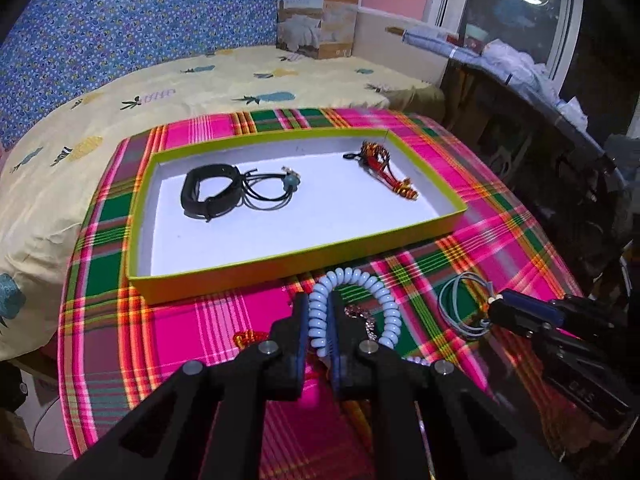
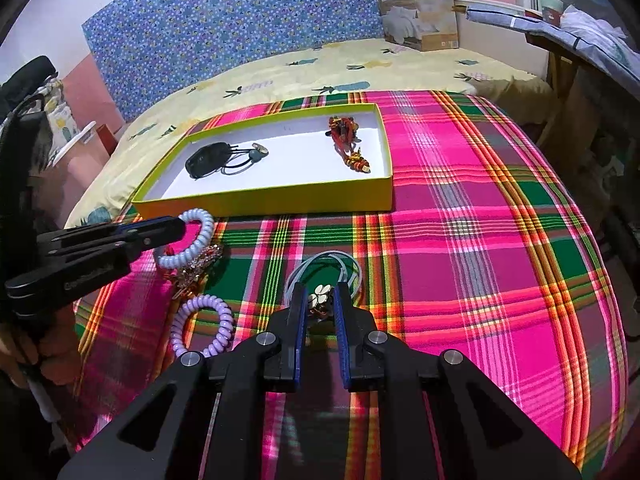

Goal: Organize jewelry
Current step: 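Carry the white coil and grey loop over the tray with both tools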

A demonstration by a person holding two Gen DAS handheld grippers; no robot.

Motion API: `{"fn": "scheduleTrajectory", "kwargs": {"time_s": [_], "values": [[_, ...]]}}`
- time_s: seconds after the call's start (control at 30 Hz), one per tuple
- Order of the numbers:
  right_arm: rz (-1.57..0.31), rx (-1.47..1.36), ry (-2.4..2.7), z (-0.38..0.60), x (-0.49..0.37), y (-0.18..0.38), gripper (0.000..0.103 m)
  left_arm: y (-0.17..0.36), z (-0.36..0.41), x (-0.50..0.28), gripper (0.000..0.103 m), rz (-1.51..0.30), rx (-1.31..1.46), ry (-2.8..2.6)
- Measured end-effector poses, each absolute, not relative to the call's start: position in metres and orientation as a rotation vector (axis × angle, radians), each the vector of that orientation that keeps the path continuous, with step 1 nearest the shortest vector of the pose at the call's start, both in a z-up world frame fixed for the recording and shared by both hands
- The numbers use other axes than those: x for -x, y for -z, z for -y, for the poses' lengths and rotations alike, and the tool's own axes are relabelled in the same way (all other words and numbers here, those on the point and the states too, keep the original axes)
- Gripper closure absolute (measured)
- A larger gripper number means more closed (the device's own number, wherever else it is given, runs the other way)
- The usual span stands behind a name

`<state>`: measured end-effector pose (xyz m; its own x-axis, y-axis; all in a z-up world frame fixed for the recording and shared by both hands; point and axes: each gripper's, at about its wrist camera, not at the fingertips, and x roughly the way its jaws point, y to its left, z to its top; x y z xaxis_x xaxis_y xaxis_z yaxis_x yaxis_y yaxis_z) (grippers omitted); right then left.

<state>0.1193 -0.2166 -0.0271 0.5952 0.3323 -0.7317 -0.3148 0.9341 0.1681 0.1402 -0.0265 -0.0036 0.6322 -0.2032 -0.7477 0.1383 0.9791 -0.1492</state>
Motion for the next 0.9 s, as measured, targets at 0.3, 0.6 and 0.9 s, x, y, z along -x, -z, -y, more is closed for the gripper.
{"fn": "scheduleTrajectory", "kwargs": {"time_s": [0.3, 0.6, 0.9], "values": [[-0.809, -0.028, -0.395, 0.22, -0.114, 0.01, 0.09, -0.02, 0.011, -0.129, 0.093, -0.811, 0.105, 0.185], [-0.752, -0.01, -0.421, 0.214, -0.13, -0.012, 0.09, -0.027, -0.016, -0.148, 0.093, -0.798, 0.118, 0.125], [-0.733, -0.007, -0.457, 0.199, -0.175, -0.019, 0.09, -0.018, -0.037, -0.183, 0.093, -0.819, 0.098, 0.075]]}}
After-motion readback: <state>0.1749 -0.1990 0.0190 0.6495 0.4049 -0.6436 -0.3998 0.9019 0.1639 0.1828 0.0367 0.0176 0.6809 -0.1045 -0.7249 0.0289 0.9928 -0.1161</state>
